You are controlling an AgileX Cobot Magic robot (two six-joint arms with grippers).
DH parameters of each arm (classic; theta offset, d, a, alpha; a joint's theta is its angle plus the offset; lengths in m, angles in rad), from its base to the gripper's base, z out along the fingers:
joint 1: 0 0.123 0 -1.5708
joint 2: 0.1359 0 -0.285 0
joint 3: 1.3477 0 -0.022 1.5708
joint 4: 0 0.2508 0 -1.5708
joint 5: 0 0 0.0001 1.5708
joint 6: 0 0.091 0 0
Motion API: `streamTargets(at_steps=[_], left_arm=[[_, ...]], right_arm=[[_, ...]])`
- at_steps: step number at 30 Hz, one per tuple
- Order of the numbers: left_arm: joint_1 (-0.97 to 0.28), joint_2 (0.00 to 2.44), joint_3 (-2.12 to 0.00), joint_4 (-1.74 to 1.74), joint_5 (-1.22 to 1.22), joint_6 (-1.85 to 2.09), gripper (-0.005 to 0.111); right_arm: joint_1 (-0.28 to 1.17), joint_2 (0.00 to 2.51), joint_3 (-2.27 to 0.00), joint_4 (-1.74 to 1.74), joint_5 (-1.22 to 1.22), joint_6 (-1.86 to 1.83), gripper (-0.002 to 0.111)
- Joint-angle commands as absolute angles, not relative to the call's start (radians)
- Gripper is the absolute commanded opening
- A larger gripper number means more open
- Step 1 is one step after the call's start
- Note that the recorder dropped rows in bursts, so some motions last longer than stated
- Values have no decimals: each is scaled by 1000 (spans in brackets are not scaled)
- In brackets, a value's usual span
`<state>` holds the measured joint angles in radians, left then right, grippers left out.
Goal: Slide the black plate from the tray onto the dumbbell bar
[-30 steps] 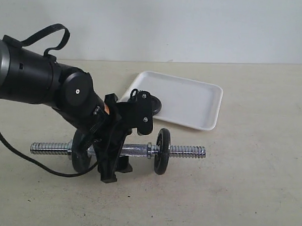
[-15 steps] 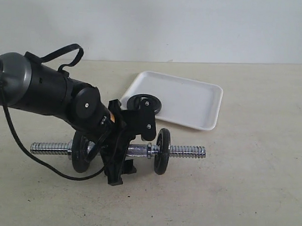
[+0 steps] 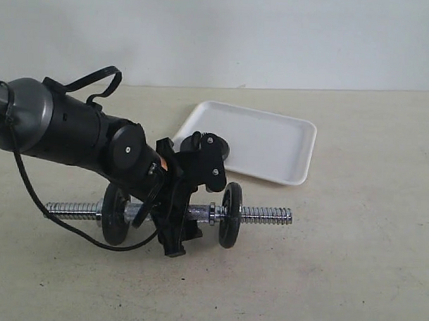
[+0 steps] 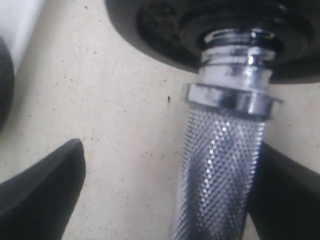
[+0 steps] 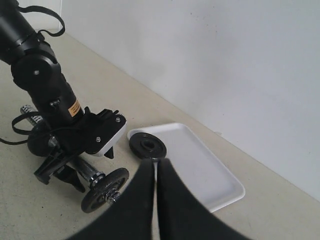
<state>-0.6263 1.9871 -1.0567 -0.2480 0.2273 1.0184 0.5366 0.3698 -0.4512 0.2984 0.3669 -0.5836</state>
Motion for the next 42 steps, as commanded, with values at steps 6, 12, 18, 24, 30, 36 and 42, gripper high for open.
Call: streamTargets(at_steps=[6, 12, 18, 24, 30, 36, 42], left_arm=[[-629, 1996, -1059, -360, 261, 1009, 51], [-629, 1996, -1059, -360, 268, 1009, 23], [-629, 1996, -1059, -370, 260, 1009, 5], [-629, 1996, -1059, -408, 255, 1011, 4], [-629, 1991, -1062, -454, 242, 1009, 4], [-629, 1945, -1071, -479, 235, 1009, 4], [-627, 1881, -1071, -475, 238, 1018, 4]], right_arm=[[540, 371, -458, 298, 364, -587, 0], [540, 371, -458, 298, 364, -587, 0], [540, 371, -458, 298, 364, -587, 0], [540, 371, -458, 298, 364, -587, 0], [540, 371, -458, 298, 364, -587, 0], [540, 371, -458, 298, 364, -587, 0], [540, 371, -458, 298, 364, -587, 0]])
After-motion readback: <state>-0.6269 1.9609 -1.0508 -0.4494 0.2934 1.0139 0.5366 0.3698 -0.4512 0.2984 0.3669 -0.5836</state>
